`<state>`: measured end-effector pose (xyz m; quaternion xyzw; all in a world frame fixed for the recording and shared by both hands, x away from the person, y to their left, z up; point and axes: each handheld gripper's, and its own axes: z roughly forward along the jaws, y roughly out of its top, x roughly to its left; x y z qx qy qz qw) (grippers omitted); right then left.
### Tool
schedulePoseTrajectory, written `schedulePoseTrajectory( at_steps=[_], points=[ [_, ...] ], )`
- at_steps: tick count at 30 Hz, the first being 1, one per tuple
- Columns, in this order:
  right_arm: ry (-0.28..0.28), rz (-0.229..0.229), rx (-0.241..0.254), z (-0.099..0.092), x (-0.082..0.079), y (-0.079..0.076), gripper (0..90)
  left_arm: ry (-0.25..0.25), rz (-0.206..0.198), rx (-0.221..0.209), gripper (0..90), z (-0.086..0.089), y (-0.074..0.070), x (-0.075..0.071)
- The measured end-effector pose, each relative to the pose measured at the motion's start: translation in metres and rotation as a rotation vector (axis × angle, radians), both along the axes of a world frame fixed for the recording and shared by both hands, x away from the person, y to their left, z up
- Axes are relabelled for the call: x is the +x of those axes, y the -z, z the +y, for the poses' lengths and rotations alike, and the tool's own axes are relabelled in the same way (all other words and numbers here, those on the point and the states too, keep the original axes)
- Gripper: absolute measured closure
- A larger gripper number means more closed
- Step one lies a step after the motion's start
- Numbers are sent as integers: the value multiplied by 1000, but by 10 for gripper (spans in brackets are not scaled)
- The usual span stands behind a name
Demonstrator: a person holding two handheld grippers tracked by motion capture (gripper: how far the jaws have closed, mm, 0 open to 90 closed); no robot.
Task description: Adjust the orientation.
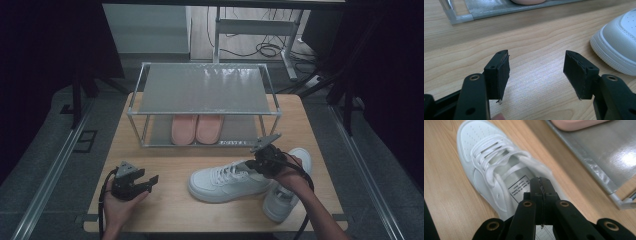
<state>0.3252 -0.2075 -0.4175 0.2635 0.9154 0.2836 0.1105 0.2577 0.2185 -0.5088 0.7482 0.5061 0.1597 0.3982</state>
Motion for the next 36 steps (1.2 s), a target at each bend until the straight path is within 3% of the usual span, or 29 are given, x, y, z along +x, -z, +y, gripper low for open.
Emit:
schedulePoseTrajectory(
  at_steps=[13, 24, 36],
  points=[
    [0, -6, 15, -9, 10, -3, 898, -2, 3, -2, 381, -1, 1, 0],
    [-63, 15, 22, -9, 19, 1, 617, -3, 2, -5, 381, 0, 1, 0],
    [-92, 49, -6, 0, 30, 11, 518, -3, 3, -5, 380, 0, 1, 0]
  ],
)
